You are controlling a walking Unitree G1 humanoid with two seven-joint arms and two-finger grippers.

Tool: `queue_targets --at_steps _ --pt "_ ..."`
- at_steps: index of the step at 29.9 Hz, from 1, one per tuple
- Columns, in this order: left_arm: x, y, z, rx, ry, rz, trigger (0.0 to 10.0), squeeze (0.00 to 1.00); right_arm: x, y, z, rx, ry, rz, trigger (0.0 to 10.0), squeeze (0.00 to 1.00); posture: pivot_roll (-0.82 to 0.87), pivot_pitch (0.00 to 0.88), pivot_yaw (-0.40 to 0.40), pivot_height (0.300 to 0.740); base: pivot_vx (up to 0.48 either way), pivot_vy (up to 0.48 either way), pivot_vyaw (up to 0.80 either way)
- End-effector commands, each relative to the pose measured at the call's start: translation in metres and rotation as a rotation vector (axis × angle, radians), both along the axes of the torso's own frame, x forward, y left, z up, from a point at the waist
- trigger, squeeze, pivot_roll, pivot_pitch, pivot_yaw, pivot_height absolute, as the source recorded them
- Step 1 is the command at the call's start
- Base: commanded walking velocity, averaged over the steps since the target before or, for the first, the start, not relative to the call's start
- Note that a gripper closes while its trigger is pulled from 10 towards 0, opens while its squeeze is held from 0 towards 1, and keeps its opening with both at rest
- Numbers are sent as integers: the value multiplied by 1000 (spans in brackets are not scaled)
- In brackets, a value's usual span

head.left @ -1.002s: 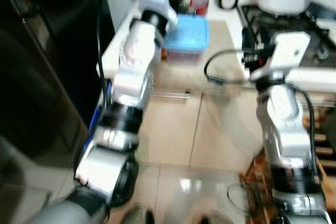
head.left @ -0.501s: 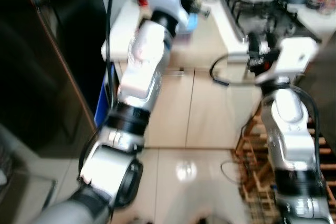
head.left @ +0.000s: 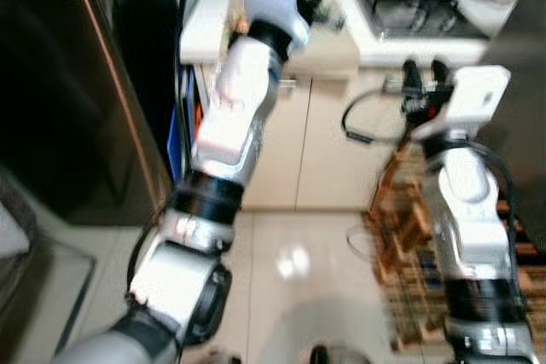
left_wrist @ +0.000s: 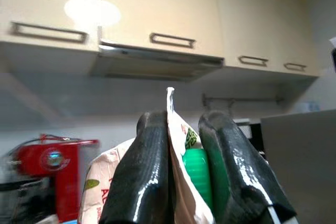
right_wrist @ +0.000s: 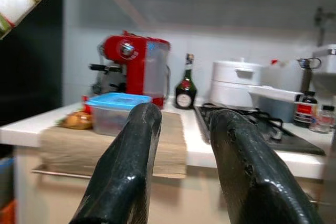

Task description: Restocking fridge

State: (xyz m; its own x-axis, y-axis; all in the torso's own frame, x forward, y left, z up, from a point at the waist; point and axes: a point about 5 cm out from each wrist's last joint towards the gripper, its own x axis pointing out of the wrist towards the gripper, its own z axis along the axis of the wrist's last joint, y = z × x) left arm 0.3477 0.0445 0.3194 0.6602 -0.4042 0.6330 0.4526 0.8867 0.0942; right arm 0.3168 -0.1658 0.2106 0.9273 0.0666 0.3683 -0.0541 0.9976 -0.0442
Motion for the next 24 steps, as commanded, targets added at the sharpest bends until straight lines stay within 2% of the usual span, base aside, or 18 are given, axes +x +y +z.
queue_targets --at_steps 1,9,14,15,16,18,19,21,22,24 --pt "-3 -1 3 -7 -8 2 10000 0 -2 -1 -4 -11 17 -1 10000 0 -179 0 11 740 -255 0 0" --pt "-4 2 -2 -6 8 20 10000 0 -3 1 -10 -22 47 12 10000 0 -166 0 -4 740 -252 0 0" --pt "-4 6 -10 4 31 39 10000 0 -2 2 -13 -29 60 20 10000 0 -163 0 0 740 0 0 0" --pt "-8 15 -27 8 83 30 10000 0 -3 2 -16 -35 68 19 10000 0 -163 0 3 740 0 0 0" --pt "-8 15 -27 8 83 30 10000 0 -3 2 -16 -35 68 19 10000 0 -163 0 3 740 0 0 0" --pt "-15 36 -64 0 200 39 10000 0 -6 -1 -24 -37 90 10 10000 0 -155 0 14 740 0 0 0" --pt "-17 43 -77 -2 244 46 10000 0 -7 -2 -27 -37 98 6 10000 0 -152 0 15 740 0 0 0" --pt "-25 71 -122 -14 425 117 10000 0 -10 -7 -40 -46 146 -6 10000 0 -128 9 20 740 0 0 0" --pt "-30 81 -140 14 479 154 10000 0 -12 -9 -46 -51 165 -10 10000 0 -128 9 20 740 0 0 0" --pt "-39 96 -165 40 559 205 10000 0 -14 -12 -55 -58 197 -18 10000 0 -111 15 16 740 0 -225 0"
